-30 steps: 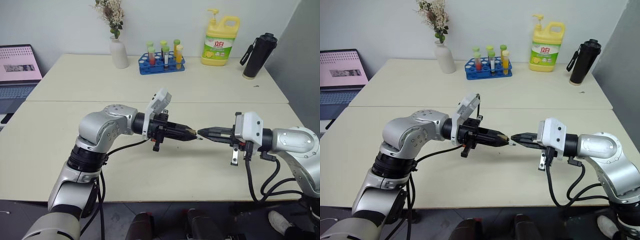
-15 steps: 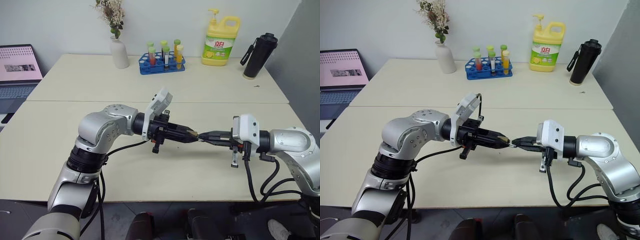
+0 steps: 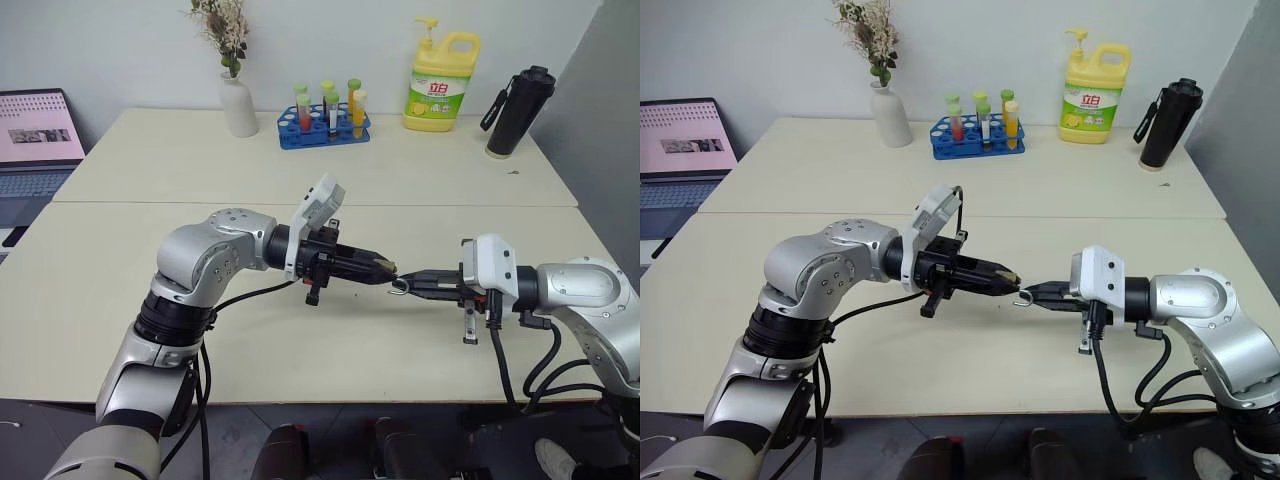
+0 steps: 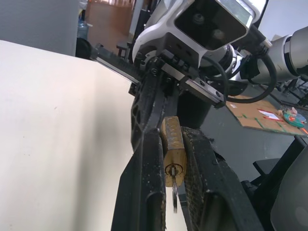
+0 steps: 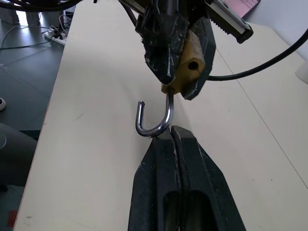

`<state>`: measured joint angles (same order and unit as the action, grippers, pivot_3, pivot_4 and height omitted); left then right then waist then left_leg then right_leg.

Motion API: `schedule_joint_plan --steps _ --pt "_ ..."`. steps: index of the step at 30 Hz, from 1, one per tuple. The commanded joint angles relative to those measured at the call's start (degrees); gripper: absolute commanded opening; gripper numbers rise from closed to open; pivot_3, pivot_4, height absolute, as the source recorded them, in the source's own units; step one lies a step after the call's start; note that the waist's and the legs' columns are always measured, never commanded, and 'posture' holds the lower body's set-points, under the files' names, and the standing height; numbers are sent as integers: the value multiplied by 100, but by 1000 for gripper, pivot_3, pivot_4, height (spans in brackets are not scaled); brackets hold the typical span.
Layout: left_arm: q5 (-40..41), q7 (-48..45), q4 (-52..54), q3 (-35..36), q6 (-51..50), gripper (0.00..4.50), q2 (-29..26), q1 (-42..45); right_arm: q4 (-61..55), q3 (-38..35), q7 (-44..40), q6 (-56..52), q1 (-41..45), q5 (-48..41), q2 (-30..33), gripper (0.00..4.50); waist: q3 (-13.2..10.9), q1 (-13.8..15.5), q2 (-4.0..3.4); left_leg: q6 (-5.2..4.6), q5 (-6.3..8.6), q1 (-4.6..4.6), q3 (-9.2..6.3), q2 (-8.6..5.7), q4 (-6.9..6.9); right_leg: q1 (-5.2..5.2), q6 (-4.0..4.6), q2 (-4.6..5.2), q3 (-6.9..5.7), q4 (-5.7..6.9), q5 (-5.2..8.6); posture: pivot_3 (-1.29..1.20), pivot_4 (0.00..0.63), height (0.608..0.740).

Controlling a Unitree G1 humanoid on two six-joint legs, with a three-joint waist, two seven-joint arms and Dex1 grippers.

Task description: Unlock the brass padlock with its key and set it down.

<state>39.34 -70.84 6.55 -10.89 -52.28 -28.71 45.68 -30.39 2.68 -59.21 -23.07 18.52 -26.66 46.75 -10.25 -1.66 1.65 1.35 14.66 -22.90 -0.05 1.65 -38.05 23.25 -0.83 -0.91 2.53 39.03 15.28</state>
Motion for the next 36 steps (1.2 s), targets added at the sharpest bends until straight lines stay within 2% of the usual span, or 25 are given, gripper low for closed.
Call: schedule_joint_plan --steps 1,6,9,12,18,21,23,31,36 --pt "82 19 85 90 86 190 43 61 -178 -100 -44 4 -48 -74 73 0 0 0 0 0 0 0 -1 0 0 0 0 0 0 0 0 0 150 740" --pt "37 129 67 95 76 190 40 17 -110 -90 -66 9 -197 151 247 0 0 0 0 0 0 0 0 0 0 0 0 0 0 0 0 0 150 740" --pt "-32 525 158 194 47 190 46 -341 159 -191 4 431 -775 735 541 0 1 2 0 0 0 1 0 -1 1 -2 -2 1 0 -3 1 0 150 740" --pt "-10 820 234 261 6 190 69 -656 182 -273 138 693 -1084 896 485 842 0 1 1 0 0 -1 2 0 1 0 -3 3 5 -2 2 0 150 740" --pt "45 1212 266 213 -130 190 139 -1316 -158 -278 429 479 -1367 748 177 2969 0 -11 0 0 0 3 -2 4 2 1 -3 0 4 2 2 0 150 740" --pt "-190 1401 57 40 8 190 261 -1588 -317 -109 614 280 -1373 741 -15 4068 0 -2 1 0 0 1 -2 2 1 0 -3 1 3 1 2 0 150 740" --pt "-381 1595 -129 -30 142 190 409 -1673 -273 62 674 362 -1396 996 -37 4500 1 4 0 0 0 3 -2 1 0 -3 -3 1 3 0 2 0 150 740" --pt "-809 2026 -598 -182 330 190 890 -1730 -283 235 585 384 -1595 1183 42 4500 1 18 1 0 0 1 -1 -2 -1 -3 -3 3 3 -2 2 0 150 740" --pt "-851 1950 -717 -215 305 190 918 -1647 -224 336 603 370 -1574 1281 38 4500 1 8 0 0 0 2 -2 0 0 -3 -3 1 2 -1 2 0 150 740"
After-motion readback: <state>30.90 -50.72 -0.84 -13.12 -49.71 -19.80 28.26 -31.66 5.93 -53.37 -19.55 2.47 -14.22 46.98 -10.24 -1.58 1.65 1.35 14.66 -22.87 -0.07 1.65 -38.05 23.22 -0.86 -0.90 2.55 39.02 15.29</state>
